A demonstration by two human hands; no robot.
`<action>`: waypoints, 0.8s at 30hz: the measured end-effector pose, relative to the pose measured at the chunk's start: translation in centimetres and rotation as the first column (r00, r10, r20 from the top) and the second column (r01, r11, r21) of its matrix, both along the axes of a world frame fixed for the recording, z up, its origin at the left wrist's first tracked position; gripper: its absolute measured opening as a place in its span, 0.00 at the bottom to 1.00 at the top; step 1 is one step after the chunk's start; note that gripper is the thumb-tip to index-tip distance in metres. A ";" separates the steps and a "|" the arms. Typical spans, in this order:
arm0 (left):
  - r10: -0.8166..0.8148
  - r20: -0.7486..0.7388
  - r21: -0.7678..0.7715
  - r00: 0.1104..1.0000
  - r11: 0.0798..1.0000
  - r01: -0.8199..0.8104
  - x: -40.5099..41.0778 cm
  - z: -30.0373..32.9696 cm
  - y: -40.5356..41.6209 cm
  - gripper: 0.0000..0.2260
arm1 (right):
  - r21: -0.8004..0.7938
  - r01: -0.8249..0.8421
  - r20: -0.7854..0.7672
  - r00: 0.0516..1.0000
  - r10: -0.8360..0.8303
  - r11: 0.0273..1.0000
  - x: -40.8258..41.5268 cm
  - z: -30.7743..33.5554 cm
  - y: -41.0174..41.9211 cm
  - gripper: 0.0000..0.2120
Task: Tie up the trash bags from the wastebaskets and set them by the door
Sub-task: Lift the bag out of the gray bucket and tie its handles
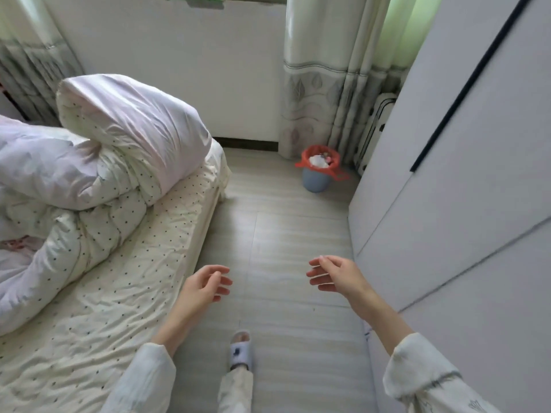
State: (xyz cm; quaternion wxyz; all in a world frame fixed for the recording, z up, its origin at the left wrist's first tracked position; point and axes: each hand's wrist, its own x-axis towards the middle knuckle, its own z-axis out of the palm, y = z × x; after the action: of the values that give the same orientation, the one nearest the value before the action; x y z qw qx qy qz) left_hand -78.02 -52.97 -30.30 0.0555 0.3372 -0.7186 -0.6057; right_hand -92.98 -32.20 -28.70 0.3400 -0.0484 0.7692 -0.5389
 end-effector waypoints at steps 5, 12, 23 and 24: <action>-0.082 0.020 0.012 0.996 0.997 0.082 -12.8 -0.6 -9.5 0.10 | -0.016 0.087 0.002 0.996 -0.087 0.996 -11.6 -0.1 -9.4 0.12; -0.181 0.030 -0.011 0.983 0.983 0.181 -30.7 1.6 -19.2 0.10 | -0.010 0.194 0.024 0.981 -0.194 0.981 -26.2 0.9 -17.1 0.12; -0.296 0.153 0.044 0.943 0.955 0.292 -59.3 -3.7 -25.0 0.10 | 0.034 0.335 0.080 0.938 -0.337 0.942 -53.6 -5.1 -22.0 0.12; -0.296 0.158 0.042 0.942 0.955 0.293 -62.2 -3.8 -25.4 0.10 | 0.038 0.344 0.086 0.934 -0.346 0.938 -56.4 -5.5 -22.5 0.12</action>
State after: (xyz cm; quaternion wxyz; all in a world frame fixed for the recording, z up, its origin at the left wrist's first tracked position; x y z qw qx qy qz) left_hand -140.22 -78.39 -34.13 -0.0976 0.2746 -0.7576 -0.5841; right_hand -149.33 -54.70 -34.15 0.2757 0.1156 0.7555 -0.5830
